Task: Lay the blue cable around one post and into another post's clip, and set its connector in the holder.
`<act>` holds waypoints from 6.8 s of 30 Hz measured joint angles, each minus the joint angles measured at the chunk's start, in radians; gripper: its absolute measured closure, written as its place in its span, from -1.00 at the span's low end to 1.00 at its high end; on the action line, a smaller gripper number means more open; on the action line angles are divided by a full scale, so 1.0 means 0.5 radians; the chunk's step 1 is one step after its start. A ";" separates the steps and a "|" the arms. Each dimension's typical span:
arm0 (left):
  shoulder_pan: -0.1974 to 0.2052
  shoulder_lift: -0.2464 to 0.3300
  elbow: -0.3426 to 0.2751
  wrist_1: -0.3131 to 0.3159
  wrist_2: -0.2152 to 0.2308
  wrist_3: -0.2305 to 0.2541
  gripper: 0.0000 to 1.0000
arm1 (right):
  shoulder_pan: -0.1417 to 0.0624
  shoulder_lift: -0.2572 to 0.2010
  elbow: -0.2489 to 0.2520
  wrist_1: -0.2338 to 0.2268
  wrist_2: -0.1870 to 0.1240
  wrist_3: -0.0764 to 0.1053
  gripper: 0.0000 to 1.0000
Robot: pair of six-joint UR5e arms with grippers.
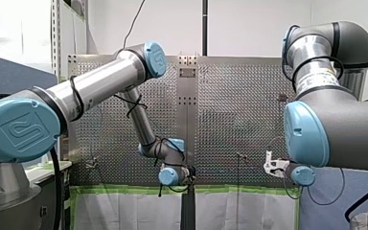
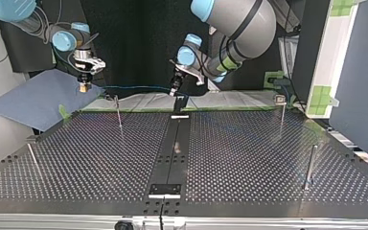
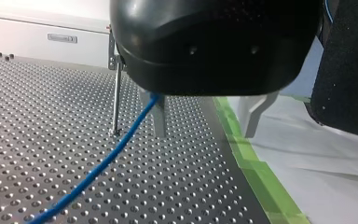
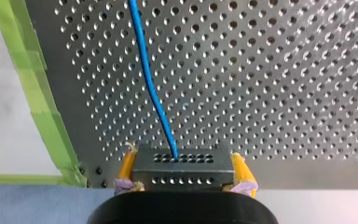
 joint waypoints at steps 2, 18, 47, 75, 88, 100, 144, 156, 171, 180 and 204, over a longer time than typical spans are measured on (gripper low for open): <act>-0.001 0.000 0.000 0.002 0.024 0.002 -0.53 | -0.004 0.000 0.000 0.002 0.022 0.003 1.00; -0.041 0.000 0.000 -0.018 0.068 0.122 -0.53 | 0.005 0.000 0.001 0.000 0.014 -0.007 1.00; -0.170 0.000 0.000 0.050 -0.437 0.076 -0.58 | 0.015 0.000 0.000 -0.002 0.004 -0.018 1.00; -0.183 -0.003 0.040 0.295 -0.507 0.060 -0.62 | 0.022 0.000 0.000 0.002 0.004 -0.018 1.00; -0.208 -0.035 0.069 0.195 -0.481 0.022 -0.62 | 0.023 0.001 0.001 0.002 0.006 -0.018 1.00; -0.242 -0.075 0.158 0.115 -0.442 -0.053 -0.62 | 0.028 0.000 0.001 0.003 0.007 -0.018 1.00; -0.283 -0.193 0.359 -0.013 -0.502 0.054 -0.62 | 0.037 0.001 0.000 0.005 0.002 -0.018 1.00; -0.284 -0.193 0.374 -0.013 -0.496 0.095 -0.22 | 0.036 0.001 0.001 0.007 0.001 -0.018 1.00; -0.276 -0.193 0.383 -0.009 -0.437 0.090 0.40 | 0.037 0.001 0.001 0.010 0.001 -0.019 1.00; -0.273 -0.193 0.392 -0.010 -0.441 0.066 0.20 | 0.041 0.000 0.001 0.011 0.000 -0.021 1.00; -0.271 -0.193 0.407 -0.013 -0.439 0.056 0.60 | 0.042 0.000 0.001 0.015 0.001 -0.022 1.00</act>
